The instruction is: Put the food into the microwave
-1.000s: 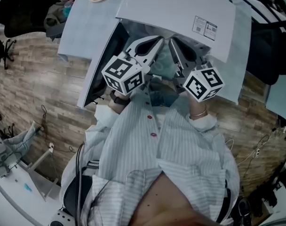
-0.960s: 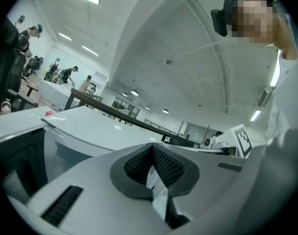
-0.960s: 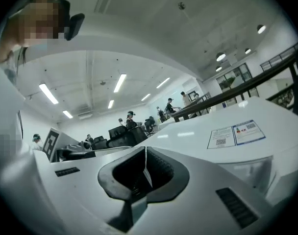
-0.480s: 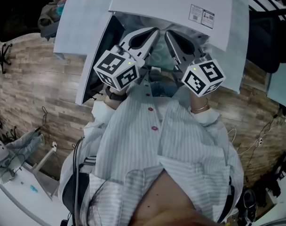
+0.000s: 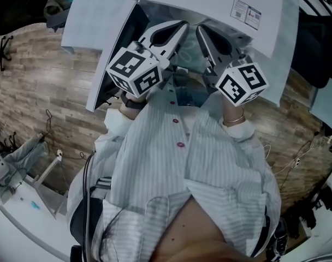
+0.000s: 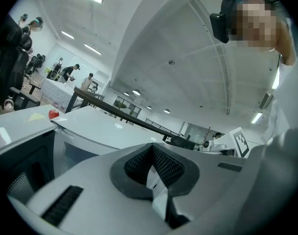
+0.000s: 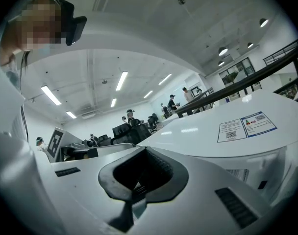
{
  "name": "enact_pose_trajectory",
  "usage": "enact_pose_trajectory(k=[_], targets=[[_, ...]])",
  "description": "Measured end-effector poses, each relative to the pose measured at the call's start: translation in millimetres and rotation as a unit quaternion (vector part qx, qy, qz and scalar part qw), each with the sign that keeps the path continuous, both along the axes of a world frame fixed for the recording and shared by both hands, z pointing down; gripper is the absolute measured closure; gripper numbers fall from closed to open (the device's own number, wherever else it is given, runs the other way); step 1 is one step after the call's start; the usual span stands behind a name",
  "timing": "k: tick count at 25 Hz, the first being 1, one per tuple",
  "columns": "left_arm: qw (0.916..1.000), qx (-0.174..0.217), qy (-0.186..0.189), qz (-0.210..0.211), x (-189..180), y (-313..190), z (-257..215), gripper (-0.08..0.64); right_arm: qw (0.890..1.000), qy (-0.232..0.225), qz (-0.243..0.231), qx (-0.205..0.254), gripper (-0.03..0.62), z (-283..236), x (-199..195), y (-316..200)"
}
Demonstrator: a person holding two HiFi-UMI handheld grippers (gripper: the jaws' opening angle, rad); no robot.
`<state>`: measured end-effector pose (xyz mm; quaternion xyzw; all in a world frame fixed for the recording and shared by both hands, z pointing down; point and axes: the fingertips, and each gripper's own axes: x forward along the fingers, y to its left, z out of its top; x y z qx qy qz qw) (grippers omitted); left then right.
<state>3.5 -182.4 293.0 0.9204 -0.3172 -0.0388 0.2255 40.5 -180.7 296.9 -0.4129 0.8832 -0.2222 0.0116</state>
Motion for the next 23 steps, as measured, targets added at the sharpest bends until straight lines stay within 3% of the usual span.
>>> enact_pose_trajectory(k=[7,11,15,23], targets=[[0.9999,-0.006,0.0,-0.01,1,-10,2,0.552,1.0,-0.002,0.004,-0.009,0.56,8,6,-4],[0.9994,0.019,-0.014,0.024,14,-18,-11,0.552,1.0,-0.004,0.006,-0.012,0.56,10,10,-5],[0.9986,0.016,-0.022,0.046,17,-25,-15,0.552,1.0,-0.004,0.004,-0.019,0.56,10,14,-3],[0.996,0.036,0.015,0.08,18,-37,-41,0.552,1.0,0.004,0.023,-0.015,0.56,7,23,3]])
